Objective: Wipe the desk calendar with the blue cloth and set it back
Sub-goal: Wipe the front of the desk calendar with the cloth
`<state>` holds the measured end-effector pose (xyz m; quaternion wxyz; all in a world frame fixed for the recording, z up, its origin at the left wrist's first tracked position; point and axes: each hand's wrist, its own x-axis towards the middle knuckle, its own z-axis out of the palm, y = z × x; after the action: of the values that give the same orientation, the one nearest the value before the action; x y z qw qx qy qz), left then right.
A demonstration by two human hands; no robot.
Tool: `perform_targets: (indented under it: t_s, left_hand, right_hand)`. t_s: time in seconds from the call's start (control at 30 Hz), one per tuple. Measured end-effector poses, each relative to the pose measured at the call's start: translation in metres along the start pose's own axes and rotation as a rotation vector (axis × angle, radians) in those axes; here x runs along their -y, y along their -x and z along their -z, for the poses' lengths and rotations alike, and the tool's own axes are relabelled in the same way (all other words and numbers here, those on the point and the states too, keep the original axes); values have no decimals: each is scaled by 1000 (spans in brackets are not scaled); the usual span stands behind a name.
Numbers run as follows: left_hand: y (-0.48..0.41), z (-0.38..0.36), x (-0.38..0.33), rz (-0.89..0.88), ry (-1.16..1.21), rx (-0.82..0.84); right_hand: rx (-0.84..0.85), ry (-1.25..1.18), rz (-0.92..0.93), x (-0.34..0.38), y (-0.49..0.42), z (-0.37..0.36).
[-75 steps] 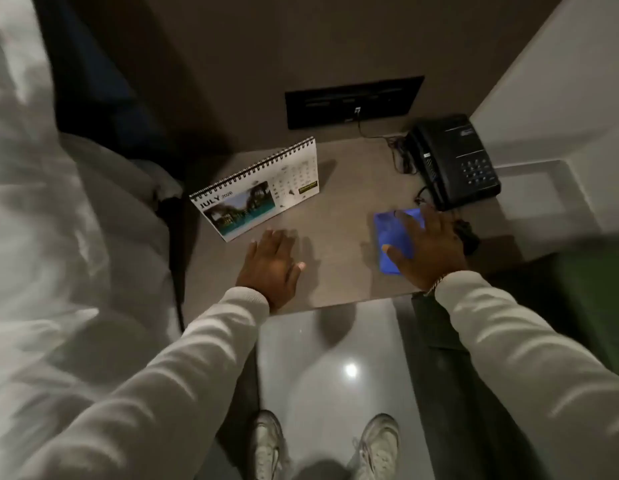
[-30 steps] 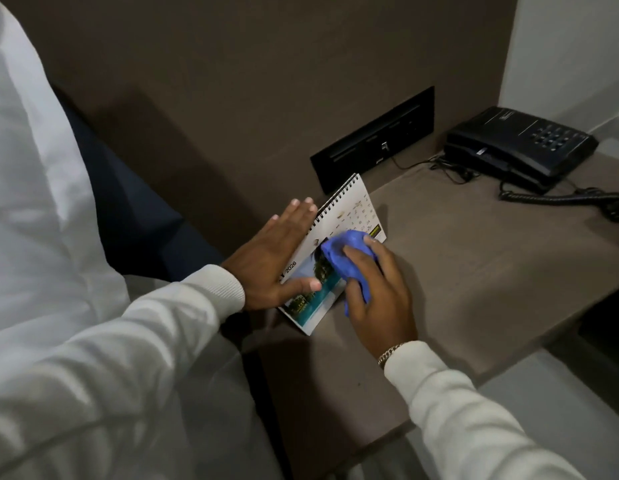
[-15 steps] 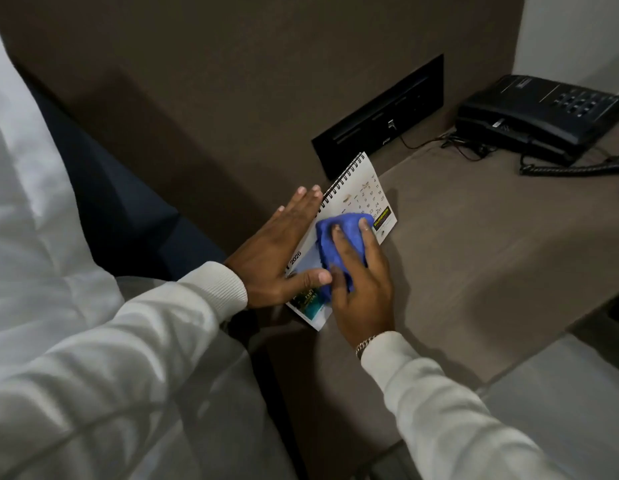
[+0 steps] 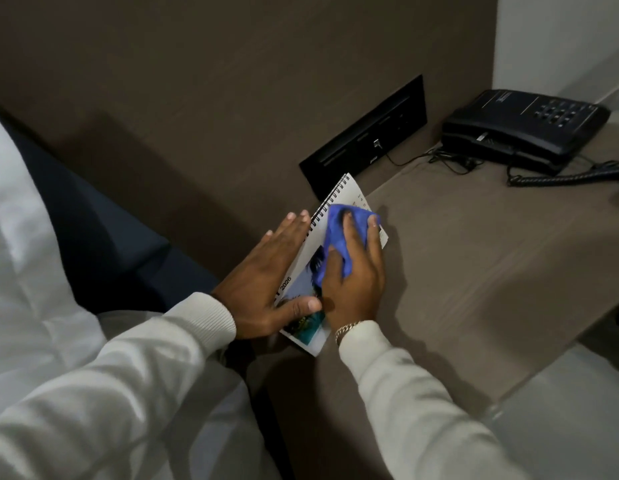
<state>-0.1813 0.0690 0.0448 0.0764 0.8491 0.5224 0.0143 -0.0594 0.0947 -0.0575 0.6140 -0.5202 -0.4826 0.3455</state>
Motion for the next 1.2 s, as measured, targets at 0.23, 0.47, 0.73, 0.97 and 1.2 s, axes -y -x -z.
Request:
perform_targets:
  t_s: [0.23, 0.47, 0.73, 0.97, 1.2]
  left_hand:
    - [0, 3, -4, -10, -63, 22]
    - [-2, 6, -4, -25, -134, 45]
    - [1, 4, -2, -23, -168, 42]
    - [-2, 3, -1, -29, -116, 33]
    - [0, 2, -2, -28, -131, 33]
  right_hand:
    - [60, 16, 50, -17, 24, 9]
    - [35, 47, 6, -15, -26, 6]
    - [118, 27, 65, -20, -2, 7]
    - [77, 118, -104, -25, -4, 11]
    - [99, 2, 6, -7, 7, -3]
